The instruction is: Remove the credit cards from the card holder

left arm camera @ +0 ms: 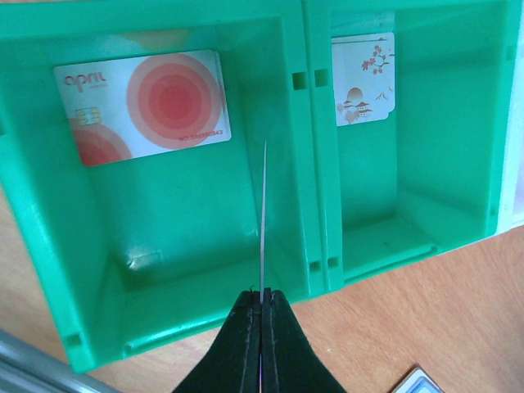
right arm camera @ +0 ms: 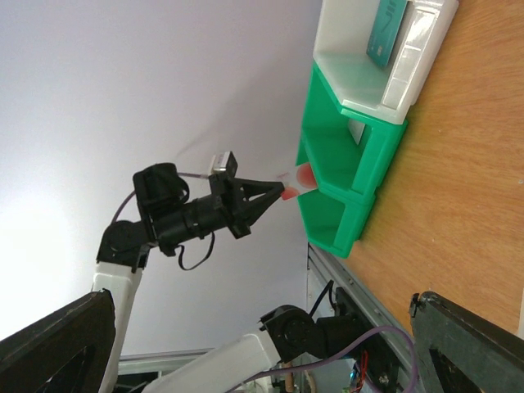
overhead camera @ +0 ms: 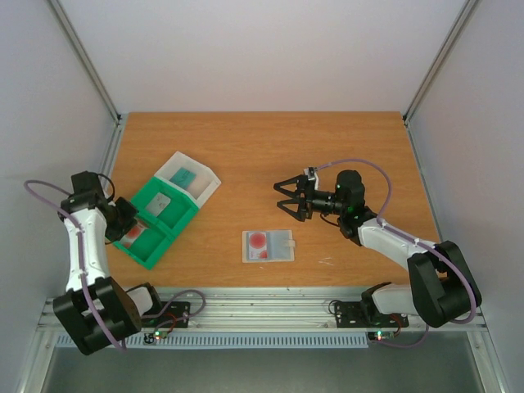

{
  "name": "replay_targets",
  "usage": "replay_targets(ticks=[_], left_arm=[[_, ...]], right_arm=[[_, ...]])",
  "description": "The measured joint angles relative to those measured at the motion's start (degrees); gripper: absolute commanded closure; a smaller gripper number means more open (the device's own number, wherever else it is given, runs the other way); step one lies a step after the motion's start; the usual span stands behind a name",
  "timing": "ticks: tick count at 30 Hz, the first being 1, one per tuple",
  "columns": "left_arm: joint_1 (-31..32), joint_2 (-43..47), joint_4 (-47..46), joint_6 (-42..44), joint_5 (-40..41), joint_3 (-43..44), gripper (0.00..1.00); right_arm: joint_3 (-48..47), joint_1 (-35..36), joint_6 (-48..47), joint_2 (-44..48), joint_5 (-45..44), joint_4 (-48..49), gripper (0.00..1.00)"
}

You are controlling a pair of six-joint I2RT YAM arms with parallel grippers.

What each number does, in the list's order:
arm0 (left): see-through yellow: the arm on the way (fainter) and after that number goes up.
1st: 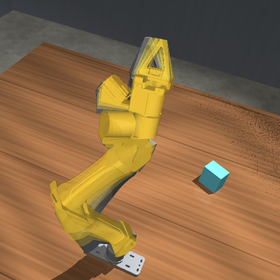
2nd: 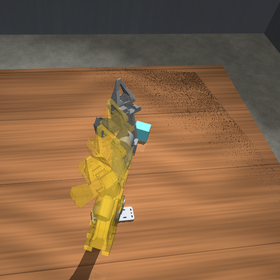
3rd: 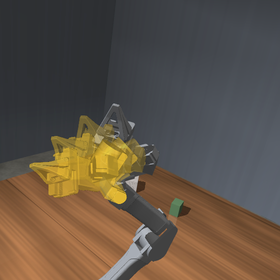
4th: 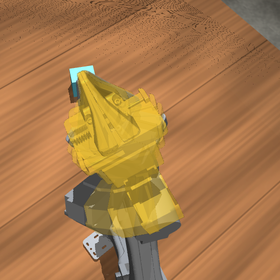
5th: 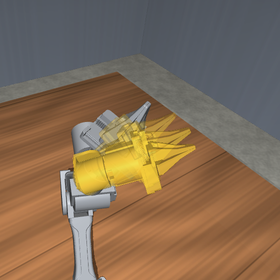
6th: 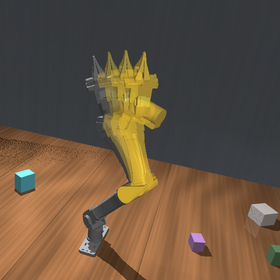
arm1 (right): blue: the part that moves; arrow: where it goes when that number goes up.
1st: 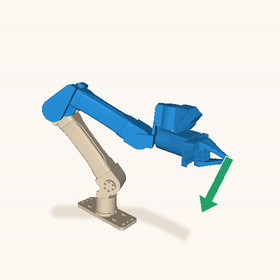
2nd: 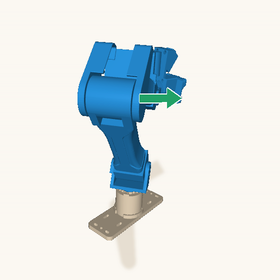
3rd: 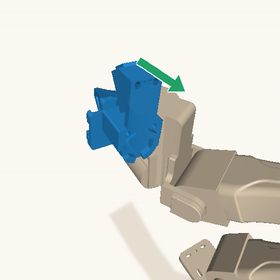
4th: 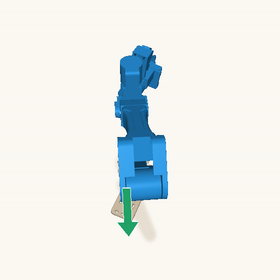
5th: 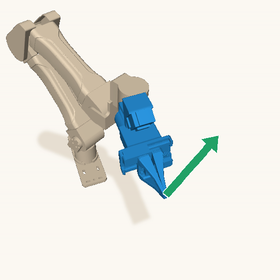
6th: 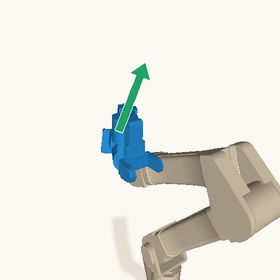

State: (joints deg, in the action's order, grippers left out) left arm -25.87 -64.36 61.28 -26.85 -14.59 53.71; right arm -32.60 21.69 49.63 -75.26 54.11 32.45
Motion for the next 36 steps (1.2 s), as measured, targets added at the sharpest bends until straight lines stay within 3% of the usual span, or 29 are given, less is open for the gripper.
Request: replay_targets(ticks=[36], left_arm=[[-0.74, -14.78, -8.48, 4.87, 2.58, 1.14, 1.00]], right_arm=[[-0.04, -0.50, -0.90, 2.84, 1.01, -1.07, 0.02]])
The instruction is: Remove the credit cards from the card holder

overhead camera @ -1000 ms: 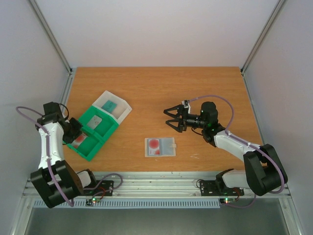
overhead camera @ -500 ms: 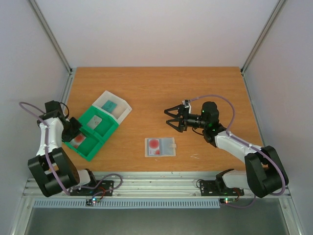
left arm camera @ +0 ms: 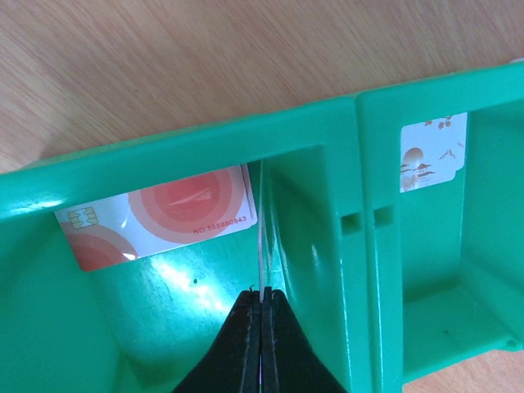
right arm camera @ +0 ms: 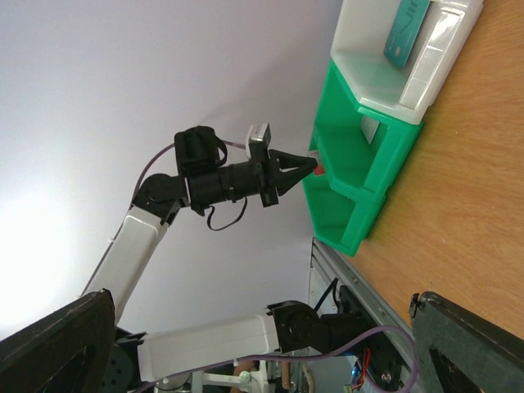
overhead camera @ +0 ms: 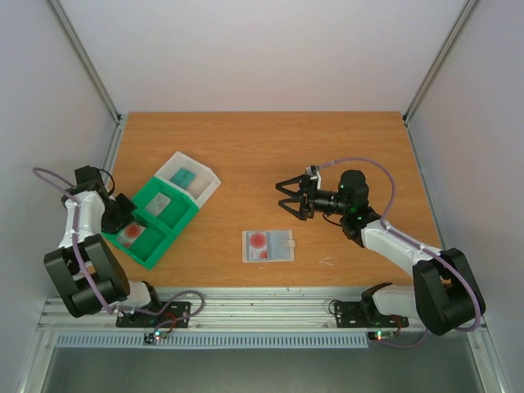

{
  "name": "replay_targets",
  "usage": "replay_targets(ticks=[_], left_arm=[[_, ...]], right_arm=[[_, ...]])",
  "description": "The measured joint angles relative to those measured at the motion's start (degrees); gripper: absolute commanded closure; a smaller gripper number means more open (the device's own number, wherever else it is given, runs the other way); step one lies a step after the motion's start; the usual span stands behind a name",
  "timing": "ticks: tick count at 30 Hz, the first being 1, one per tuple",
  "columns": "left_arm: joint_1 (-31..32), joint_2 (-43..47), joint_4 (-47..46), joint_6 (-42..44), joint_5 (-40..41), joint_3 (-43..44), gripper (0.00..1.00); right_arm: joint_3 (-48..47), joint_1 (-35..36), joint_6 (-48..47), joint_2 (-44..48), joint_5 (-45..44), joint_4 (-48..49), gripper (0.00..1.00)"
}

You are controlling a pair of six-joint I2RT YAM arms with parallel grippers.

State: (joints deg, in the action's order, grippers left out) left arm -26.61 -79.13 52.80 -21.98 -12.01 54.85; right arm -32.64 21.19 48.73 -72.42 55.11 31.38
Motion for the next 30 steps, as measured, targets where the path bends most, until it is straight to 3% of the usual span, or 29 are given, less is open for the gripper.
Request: replay_targets(ticks=[17, 26, 30], left_arm=[[-0.07, -0.74, 0.09, 0.70, 6.38, 0.70, 0.95], [-0.07, -0.83, 0.22, 0.90, 8.28, 0.70, 0.83], [-0.07, -0.83, 0.33, 0.22, 9.03, 0.70, 0.68]], right_arm=[[-0.09, -0.04, -1.49, 0.20, -0.02, -2.03, 0.02], [-0.72, -0.04, -3.26, 0.61, -0.20, -5.20, 0.02], [-1.07, -0.11, -4.04, 1.09, -0.33, -7.43, 0.01]])
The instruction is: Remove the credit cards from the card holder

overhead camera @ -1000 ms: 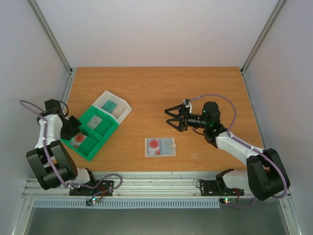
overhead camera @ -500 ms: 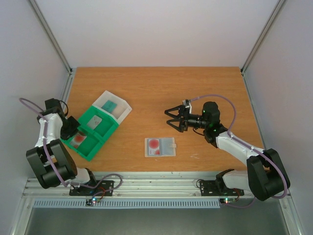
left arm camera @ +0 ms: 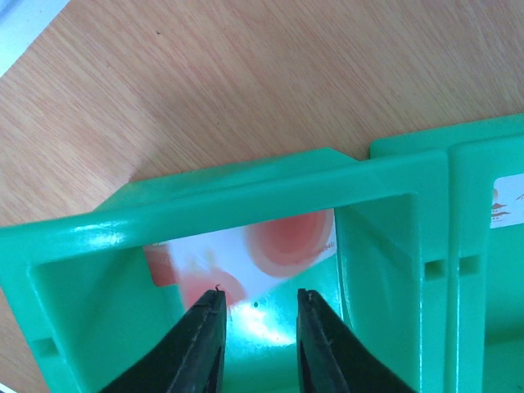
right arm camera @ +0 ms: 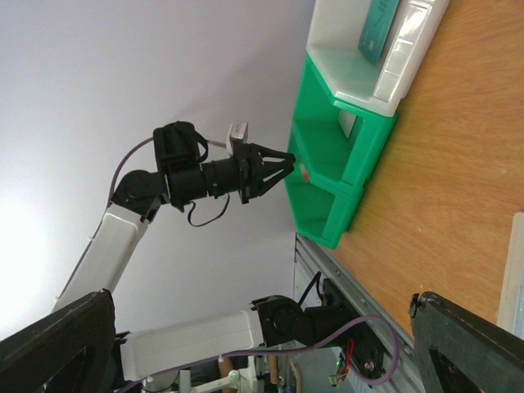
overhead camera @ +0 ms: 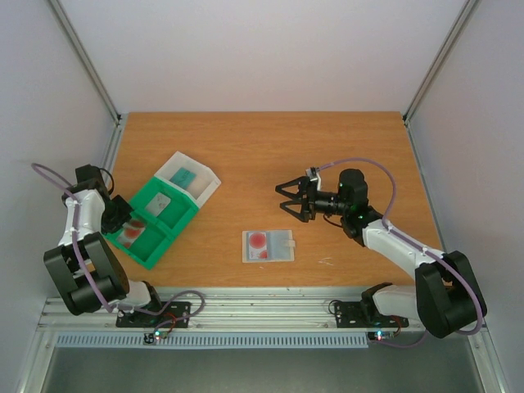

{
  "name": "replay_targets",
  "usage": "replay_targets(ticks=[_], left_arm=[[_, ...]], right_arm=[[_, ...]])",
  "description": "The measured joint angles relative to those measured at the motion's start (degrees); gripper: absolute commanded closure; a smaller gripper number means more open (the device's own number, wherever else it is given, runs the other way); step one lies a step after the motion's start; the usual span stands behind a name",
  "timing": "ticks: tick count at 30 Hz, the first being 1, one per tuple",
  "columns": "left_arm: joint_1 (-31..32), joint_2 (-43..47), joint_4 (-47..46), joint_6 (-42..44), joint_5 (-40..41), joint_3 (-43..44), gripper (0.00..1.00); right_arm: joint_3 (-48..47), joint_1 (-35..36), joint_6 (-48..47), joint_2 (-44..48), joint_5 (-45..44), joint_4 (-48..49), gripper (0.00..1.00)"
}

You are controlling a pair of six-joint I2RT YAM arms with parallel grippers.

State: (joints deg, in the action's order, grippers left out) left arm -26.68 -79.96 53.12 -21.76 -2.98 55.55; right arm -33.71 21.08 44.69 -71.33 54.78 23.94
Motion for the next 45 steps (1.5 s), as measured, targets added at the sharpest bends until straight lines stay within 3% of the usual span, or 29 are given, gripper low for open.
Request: replay_targets(ticks=[4, 10, 16, 21, 26, 36, 41, 45], left_arm=[[0.00, 0.24, 0.09, -0.76, 0.00, 0.11, 0.49], [0.00, 3.30, 0.98, -1.51, -4.28, 2.27, 0.32], [0.02, 9.44, 0.96, -0.55, -17.20, 4.11, 0.19], [1.38, 14.93, 0.85, -0.33, -26.49, 3.19, 0.11], [9.07, 18.47, 0.76, -1.09, -31.04, 1.31, 0.14], [17.99, 23.37, -4.72, -6.10, -36.79, -5.95, 0.35], [25.40, 22.77, -8.63, -9.05, -36.92, -9.05, 0.57], [32.72, 21.31, -12.20, -11.32, -35.82, -10.01, 0.55]], right_arm=[[-0.33, -0.04, -1.05, 1.36, 0.07, -2.97, 0.02], [-2.51, -0.09, -6.01, 4.87, -1.77, -12.81, 0.02], [-7.69, -0.09, -14.93, 9.99, -7.54, -30.36, 0.01], [-8.68, -0.07, -19.21, 11.54, -11.04, -38.80, 0.07], [-8.68, 0.98, -21.88, 10.95, -13.18, -43.85, 0.15], [-7.96, 7.19, -24.46, 7.50, -16.61, -45.83, 0.52], [-8.00, 10.97, -24.94, 3.87, -18.43, -45.38, 0.67], [-8.02, 13.20, -25.16, 0.37, -19.93, -44.76, 0.68]])
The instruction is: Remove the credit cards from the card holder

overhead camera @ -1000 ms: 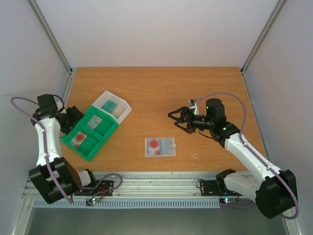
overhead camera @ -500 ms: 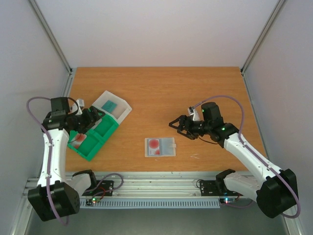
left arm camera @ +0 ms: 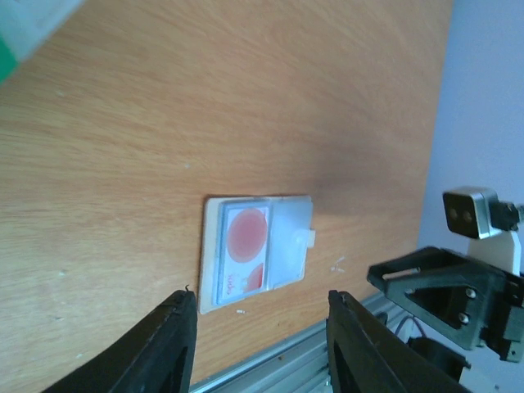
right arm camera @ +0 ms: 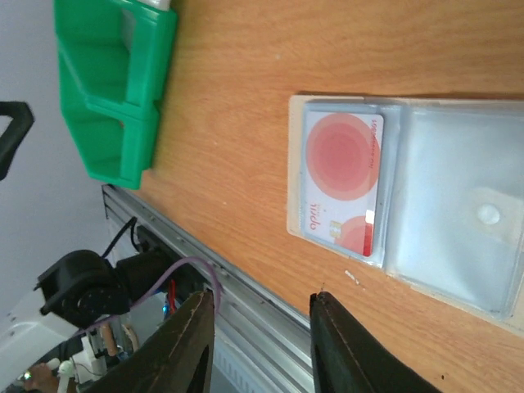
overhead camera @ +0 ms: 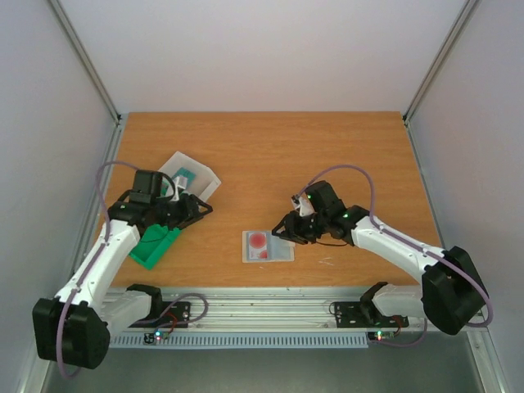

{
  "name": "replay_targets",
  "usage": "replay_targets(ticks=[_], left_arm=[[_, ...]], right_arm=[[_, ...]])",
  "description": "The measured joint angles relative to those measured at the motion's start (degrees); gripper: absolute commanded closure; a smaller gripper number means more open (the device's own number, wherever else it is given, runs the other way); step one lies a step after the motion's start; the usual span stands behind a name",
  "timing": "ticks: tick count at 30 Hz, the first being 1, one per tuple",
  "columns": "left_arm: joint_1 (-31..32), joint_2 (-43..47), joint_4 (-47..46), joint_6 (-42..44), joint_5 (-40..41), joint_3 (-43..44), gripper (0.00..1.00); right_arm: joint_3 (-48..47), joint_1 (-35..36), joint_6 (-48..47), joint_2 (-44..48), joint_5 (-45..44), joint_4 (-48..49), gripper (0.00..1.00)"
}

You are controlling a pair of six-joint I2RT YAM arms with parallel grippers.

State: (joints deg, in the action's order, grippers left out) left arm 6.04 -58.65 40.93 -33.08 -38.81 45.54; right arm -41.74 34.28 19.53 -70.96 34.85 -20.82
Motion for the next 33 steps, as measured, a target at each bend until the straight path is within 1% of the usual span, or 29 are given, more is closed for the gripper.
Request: replay_targets(ticks=[5, 9, 13, 18, 25, 33], left_arm=[[7.65, -4.02, -4.37, -1.97, 2.34, -0.15, 0.61], [13.70, -7.87, -10.12, -4.22, 4.33, -1.86, 0.64], [19.21, -12.31, -16.09, -6.84, 5.73, -4.11, 0.69], [24.46, -18.25, -23.32, -10.03, 8.22, -6.62, 0.77], [27.63, -24.65, -32.74, -14.69, 8.90, -10.86, 0.87], [29.70, -29.20, -40.61, -17.51, 8.87, -11.08, 0.92]], right_arm=[[-0.04, 3.04, -0.11, -3.76, -1.70, 1.14, 0.68], [-0.13, 5.22, -0.55, -5.92, -3.52, 2.03, 0.69], [-0.13, 5.99, -1.18, -8.37, -4.55, 3.28, 0.69], [-0.13, 6.23, -1.88, -11.61, -5.75, 4.42, 0.71], [-0.13, 6.47, -2.49, -14.60, -5.97, 6.32, 0.75], [-0.17, 6.80, -2.67, -16.76, -6.10, 7.80, 0.79]])
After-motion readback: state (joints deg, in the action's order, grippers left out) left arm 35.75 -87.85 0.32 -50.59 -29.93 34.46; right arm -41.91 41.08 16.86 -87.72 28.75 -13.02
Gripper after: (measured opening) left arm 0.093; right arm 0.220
